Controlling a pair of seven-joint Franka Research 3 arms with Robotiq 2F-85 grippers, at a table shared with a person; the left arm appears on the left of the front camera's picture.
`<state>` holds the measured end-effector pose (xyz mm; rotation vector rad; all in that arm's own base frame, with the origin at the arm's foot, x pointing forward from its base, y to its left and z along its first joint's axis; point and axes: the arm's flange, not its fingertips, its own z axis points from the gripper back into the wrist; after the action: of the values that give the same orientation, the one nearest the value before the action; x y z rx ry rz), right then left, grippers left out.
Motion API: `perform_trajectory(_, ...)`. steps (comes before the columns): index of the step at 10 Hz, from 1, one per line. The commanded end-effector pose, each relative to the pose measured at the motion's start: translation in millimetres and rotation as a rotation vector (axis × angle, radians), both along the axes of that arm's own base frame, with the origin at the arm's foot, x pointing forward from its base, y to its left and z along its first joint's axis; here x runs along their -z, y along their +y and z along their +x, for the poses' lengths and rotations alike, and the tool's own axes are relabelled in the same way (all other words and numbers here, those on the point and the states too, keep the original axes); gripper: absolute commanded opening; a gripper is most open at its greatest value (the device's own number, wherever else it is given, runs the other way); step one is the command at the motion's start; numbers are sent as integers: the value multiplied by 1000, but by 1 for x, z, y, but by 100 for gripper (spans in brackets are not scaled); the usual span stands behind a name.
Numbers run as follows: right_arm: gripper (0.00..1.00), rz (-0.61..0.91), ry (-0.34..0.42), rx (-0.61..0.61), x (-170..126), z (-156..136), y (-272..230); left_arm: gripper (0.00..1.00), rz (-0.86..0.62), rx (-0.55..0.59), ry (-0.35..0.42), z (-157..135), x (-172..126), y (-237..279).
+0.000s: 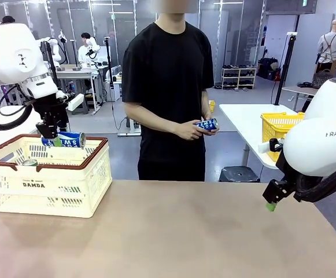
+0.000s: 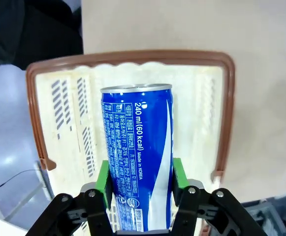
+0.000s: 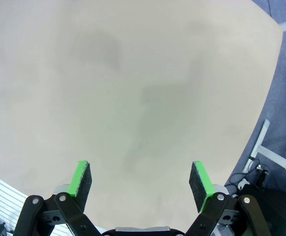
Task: Place the drinks into the Shopping basket.
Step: Pick up one drink and place it into the Shopping basket.
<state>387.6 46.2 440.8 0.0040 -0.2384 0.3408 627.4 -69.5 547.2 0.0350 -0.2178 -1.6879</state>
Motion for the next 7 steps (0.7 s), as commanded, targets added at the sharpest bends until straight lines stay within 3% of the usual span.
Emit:
perform_trajectory(1, 100, -2, 0, -3, 1, -2, -2, 56, -21, 0, 47, 32, 1, 8)
perform_trajectory(5, 100, -2, 0, -3, 1, -2, -2, 56, -35, -31, 18, 67, 56, 25)
perform_trajectory(7, 100, -2, 0, -3, 1, -2, -2, 56, -41, -6, 47, 72, 79, 29)
